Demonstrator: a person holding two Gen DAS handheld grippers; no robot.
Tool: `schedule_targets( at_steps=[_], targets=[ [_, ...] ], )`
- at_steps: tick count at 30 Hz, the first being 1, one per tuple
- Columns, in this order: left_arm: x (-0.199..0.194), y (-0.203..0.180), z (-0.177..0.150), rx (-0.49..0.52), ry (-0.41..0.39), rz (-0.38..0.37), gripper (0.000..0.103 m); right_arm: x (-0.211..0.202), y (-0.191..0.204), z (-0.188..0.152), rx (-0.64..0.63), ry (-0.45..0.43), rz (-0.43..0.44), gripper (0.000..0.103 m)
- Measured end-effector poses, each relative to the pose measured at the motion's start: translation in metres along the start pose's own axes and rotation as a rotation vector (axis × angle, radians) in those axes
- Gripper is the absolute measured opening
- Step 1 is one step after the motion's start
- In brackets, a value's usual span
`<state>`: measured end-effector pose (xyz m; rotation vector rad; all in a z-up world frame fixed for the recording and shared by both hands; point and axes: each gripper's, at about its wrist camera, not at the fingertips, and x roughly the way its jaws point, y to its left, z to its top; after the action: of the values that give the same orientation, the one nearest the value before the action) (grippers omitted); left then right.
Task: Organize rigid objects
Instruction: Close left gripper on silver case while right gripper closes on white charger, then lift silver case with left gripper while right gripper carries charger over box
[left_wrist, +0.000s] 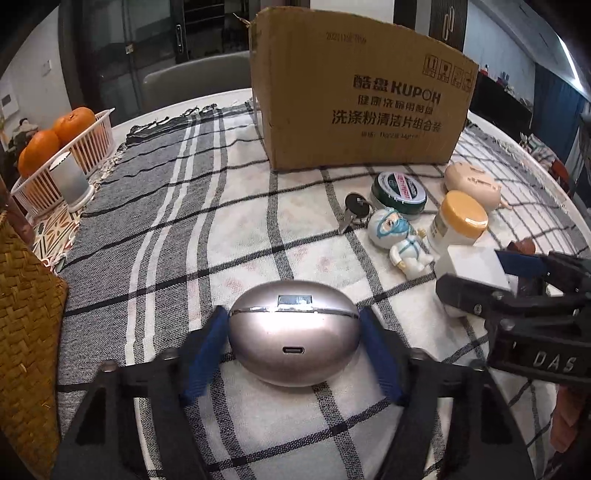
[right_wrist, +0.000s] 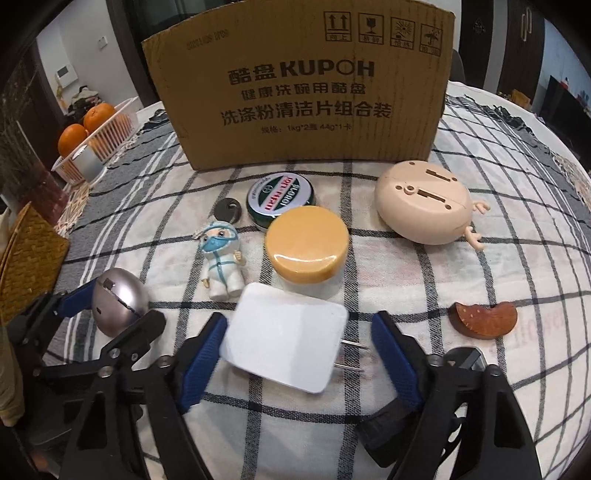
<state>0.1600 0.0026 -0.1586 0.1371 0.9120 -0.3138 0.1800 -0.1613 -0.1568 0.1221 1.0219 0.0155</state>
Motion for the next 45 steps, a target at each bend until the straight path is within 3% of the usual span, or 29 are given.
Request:
schedule_targets(
  at_steps=[16, 27, 45],
  targets=[
    [-0.021, -0.007, 0.005, -0.050, -0.018, 0.003, 0.065, -0.014, -0.006, -0.004, 0.005, -0.030, 0.025, 0.075],
    [-0.056, -0.018, 0.014, -0.058, -0.086, 0.030, 0.065, -0.048, -0.013, -0.004, 0.023, -0.103, 0.045, 0.075],
    [-0.106, -0.035, 0.079, -0.056, -0.229, 0.037, 0.065, -0.113, -0.036, 0.042, 0.080, -0.313, 0.041, 0.075]
  ],
)
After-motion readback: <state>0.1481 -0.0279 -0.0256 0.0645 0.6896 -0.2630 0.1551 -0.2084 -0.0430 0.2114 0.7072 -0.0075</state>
